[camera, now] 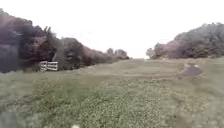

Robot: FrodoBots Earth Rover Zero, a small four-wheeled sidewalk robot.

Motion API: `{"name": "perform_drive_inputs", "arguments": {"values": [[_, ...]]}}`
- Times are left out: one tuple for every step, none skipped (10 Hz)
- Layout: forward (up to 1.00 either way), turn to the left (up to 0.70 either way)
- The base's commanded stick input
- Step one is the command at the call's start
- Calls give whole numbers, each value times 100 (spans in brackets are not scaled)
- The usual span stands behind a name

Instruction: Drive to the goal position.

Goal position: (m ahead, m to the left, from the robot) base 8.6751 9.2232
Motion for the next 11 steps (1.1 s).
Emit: {"name": "perform_drive_inputs", "arguments": {"values": [[85,0],[85,0],[85,0],[85,0],[85,-7],[85,-16],[85,-30],[85,-34],[85,-34],[85,-32],[85,-17]]}}
